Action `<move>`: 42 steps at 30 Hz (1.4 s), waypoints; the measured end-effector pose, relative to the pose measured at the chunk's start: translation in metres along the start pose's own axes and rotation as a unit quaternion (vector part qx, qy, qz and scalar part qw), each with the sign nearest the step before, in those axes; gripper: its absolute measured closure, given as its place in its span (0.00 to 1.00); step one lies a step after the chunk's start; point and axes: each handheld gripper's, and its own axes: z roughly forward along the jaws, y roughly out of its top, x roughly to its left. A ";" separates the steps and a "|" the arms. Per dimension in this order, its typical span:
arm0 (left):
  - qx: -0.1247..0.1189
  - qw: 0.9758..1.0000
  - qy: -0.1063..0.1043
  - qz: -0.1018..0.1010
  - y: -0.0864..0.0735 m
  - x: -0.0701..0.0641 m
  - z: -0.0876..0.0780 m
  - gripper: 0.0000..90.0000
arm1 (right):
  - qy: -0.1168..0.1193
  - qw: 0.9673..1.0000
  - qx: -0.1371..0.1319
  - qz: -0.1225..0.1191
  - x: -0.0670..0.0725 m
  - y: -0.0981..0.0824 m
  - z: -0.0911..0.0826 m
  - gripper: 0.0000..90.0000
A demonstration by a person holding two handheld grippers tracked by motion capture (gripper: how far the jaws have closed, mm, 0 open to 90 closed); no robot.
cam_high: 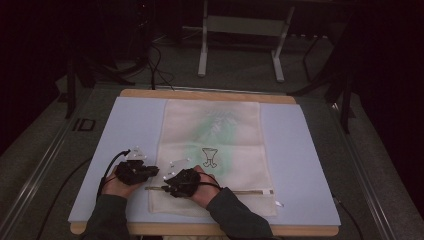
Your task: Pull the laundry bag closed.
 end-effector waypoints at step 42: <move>-0.028 0.999 0.008 -0.035 -0.002 0.008 -0.009 0.90 | 0.015 1.000 0.003 0.002 0.010 0.033 0.049 0.87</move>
